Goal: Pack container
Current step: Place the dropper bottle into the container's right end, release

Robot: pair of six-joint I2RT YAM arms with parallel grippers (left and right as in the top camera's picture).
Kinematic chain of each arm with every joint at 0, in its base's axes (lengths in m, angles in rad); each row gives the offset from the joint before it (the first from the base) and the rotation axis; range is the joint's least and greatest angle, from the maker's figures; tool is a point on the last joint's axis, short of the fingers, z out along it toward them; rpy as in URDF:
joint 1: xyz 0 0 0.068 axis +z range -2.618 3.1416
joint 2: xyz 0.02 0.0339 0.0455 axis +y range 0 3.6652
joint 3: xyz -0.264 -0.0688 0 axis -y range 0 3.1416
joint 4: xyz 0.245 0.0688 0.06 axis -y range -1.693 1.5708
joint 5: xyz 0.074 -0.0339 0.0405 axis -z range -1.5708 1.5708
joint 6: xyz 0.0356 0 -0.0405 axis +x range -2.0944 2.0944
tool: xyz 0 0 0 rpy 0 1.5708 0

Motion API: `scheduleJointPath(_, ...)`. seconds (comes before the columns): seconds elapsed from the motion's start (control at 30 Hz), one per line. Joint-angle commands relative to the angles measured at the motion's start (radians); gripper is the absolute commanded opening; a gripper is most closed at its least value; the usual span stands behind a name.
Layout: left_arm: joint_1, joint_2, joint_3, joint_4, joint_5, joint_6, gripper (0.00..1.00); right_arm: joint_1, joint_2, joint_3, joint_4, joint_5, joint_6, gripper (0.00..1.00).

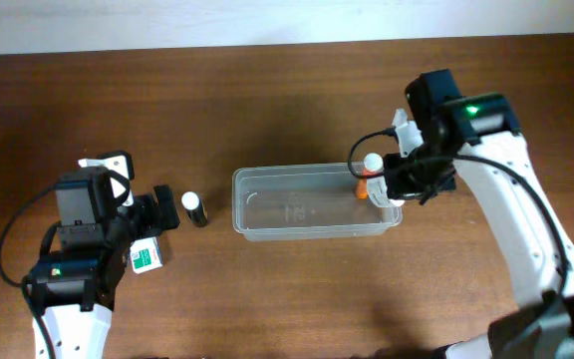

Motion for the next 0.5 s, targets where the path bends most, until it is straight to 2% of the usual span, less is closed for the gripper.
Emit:
scheduleJointPath(0.0, -0.002, 0.002, 0.023, 0.000, -0.007, 0.006, 1.00, 0.006, 0.042, -0.028, 0.010, -0.005, 0.008, 0.09)
scheduleJointPath(0.27, -0.002, 0.002, 0.023, 0.000, -0.007, 0.006, 0.99, 0.006, 0.152, -0.034, 0.023, -0.005, 0.007, 0.09)
scheduleJointPath(0.3, -0.002, 0.002, 0.023, 0.000, -0.007, 0.006, 1.00, 0.006, 0.161, -0.034, 0.026, -0.004, 0.007, 0.13)
scheduleJointPath(0.33, -0.002, 0.002, 0.023, 0.000, -0.007, 0.006, 0.99, 0.006, 0.166, -0.034, 0.028, -0.002, 0.007, 0.22)
scheduleJointPath(0.47, -0.002, 0.002, 0.023, 0.000, -0.007, 0.006, 0.99, 0.006, 0.172, -0.034, 0.032, 0.002, 0.007, 0.45)
